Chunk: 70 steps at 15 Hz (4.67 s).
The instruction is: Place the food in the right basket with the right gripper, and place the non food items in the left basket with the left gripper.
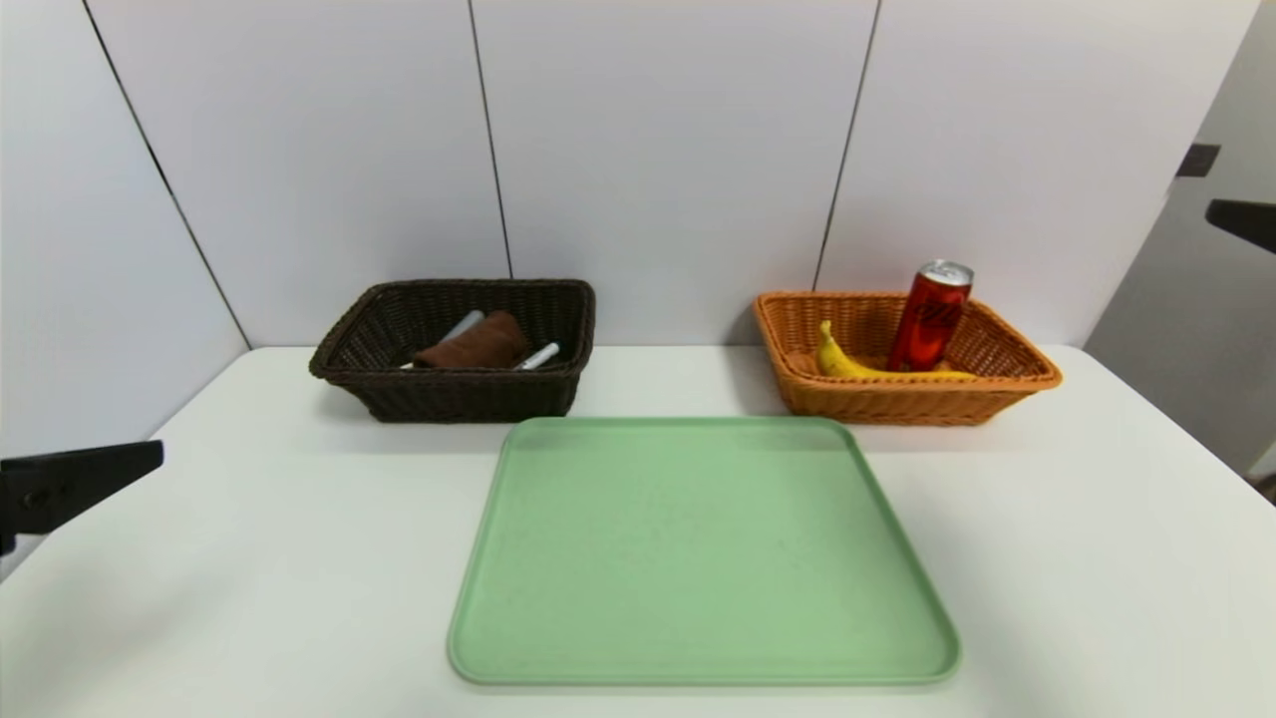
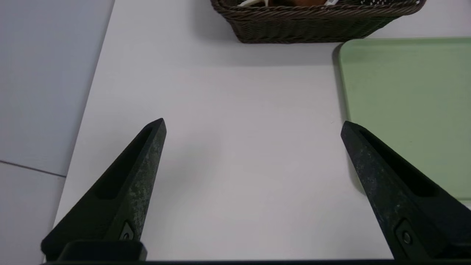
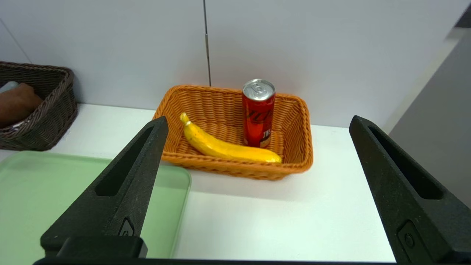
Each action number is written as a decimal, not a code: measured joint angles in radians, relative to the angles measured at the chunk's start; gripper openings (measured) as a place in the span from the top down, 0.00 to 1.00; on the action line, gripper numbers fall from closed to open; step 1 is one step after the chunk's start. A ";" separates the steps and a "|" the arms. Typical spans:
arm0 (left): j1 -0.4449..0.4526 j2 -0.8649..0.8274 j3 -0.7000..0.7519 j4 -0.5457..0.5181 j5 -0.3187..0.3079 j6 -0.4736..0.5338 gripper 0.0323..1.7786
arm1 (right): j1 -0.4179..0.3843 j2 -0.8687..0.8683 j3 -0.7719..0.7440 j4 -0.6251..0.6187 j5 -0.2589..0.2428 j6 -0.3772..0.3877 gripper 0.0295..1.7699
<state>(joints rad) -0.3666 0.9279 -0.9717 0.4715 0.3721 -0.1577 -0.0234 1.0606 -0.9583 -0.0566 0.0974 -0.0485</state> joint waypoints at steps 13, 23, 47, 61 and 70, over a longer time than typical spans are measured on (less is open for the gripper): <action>0.286 -0.584 0.336 0.154 -0.066 0.175 0.05 | -0.028 -0.418 0.270 0.105 0.015 -0.011 0.04; 0.305 -0.665 0.366 0.160 -0.100 0.206 0.05 | -0.021 -0.707 0.476 0.234 0.073 -0.037 0.04; 0.365 -0.927 0.881 -0.347 -0.287 0.313 0.05 | -0.017 -0.821 0.957 -0.242 -0.078 -0.001 0.04; 0.365 -0.927 0.937 -0.375 -0.394 0.266 0.05 | 0.017 -1.018 0.958 -0.014 -0.076 0.004 0.04; 0.365 -0.927 0.937 -0.373 -0.390 0.248 0.05 | 0.020 -1.061 0.958 -0.014 -0.081 0.012 0.04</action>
<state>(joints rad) -0.0017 0.0004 -0.0351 0.0981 -0.0181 0.0902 -0.0032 -0.0009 0.0000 -0.0706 0.0162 -0.0364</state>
